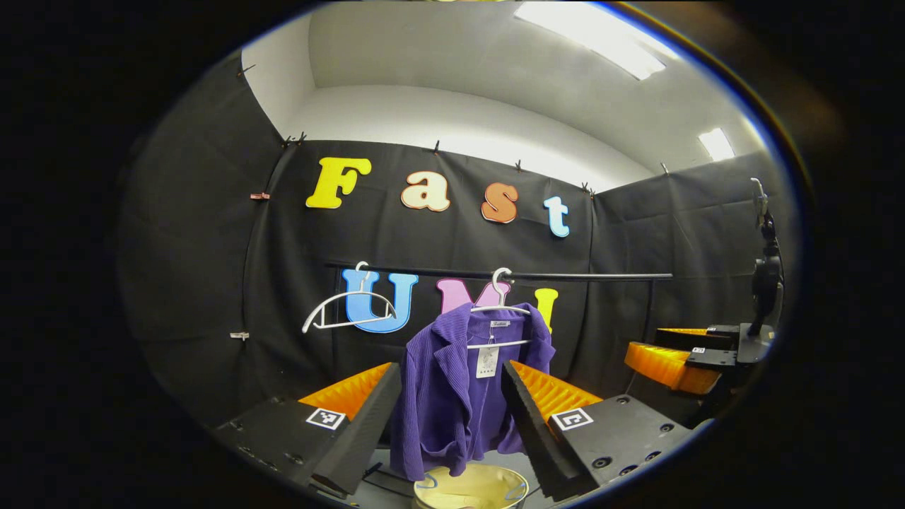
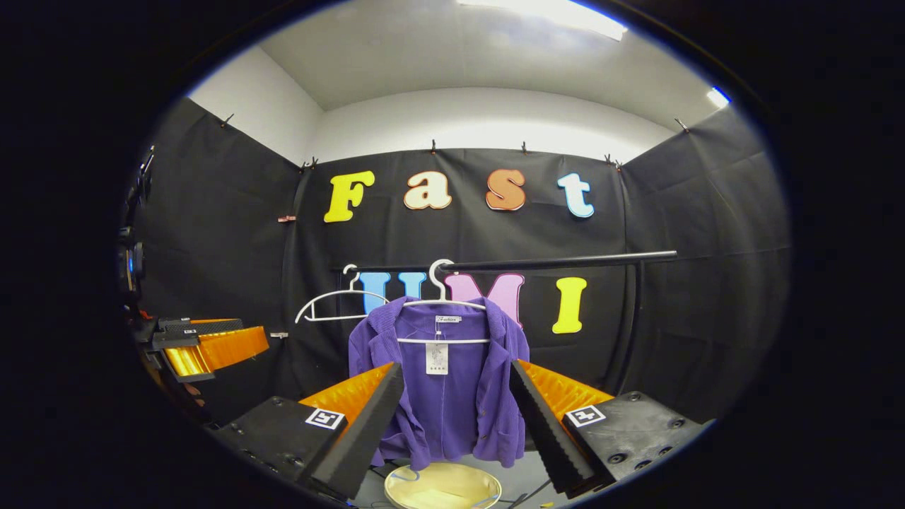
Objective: Grasp the clothes on the hanger with both hands and then place them into the laundry hamper below.
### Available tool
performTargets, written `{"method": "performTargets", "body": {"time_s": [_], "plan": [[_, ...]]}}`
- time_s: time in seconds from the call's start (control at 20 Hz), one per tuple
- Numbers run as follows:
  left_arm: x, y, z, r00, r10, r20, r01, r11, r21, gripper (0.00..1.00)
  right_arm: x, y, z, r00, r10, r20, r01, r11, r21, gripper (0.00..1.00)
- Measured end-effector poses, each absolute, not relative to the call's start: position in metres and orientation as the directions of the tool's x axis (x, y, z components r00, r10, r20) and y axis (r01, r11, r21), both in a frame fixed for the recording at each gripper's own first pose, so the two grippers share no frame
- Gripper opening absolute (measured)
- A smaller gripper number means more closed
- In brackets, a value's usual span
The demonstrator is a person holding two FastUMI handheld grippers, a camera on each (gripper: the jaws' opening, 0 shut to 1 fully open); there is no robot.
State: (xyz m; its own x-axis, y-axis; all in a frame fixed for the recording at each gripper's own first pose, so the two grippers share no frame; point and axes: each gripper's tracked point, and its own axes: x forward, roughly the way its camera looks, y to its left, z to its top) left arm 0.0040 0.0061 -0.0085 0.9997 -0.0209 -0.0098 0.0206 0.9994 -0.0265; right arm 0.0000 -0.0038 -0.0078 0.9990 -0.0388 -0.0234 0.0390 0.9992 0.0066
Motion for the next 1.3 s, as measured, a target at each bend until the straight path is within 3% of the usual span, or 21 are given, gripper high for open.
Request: {"method": "performTargets", "body": {"time_s": [0.85,1.0,1.05,1.3], "plan": [[-0.01,0.025,-0.025,0.986,-0.157,-0.051,0.155,0.987,-0.046,0.9,-0.022,0.026,-0.018,0.986,-0.158,-0.044,0.158,0.987,-0.004,0.97],[-0.008,0.026,-0.035,0.981,-0.182,-0.062,0.179,0.983,-0.052,0.86,-0.024,0.025,-0.024,0.981,-0.185,-0.051,0.184,0.983,-0.029,0.97],[-0.006,0.027,-0.039,0.98,-0.188,-0.073,0.184,0.981,-0.056,0.9,-0.023,0.026,-0.028,0.98,-0.19,-0.062,0.188,0.982,-0.03,0.98],[0.012,0.024,-0.046,0.976,-0.201,-0.084,0.194,0.978,-0.081,0.9,-0.005,0.016,-0.038,0.975,-0.205,-0.084,0.206,0.979,-0.004,0.98]]}}
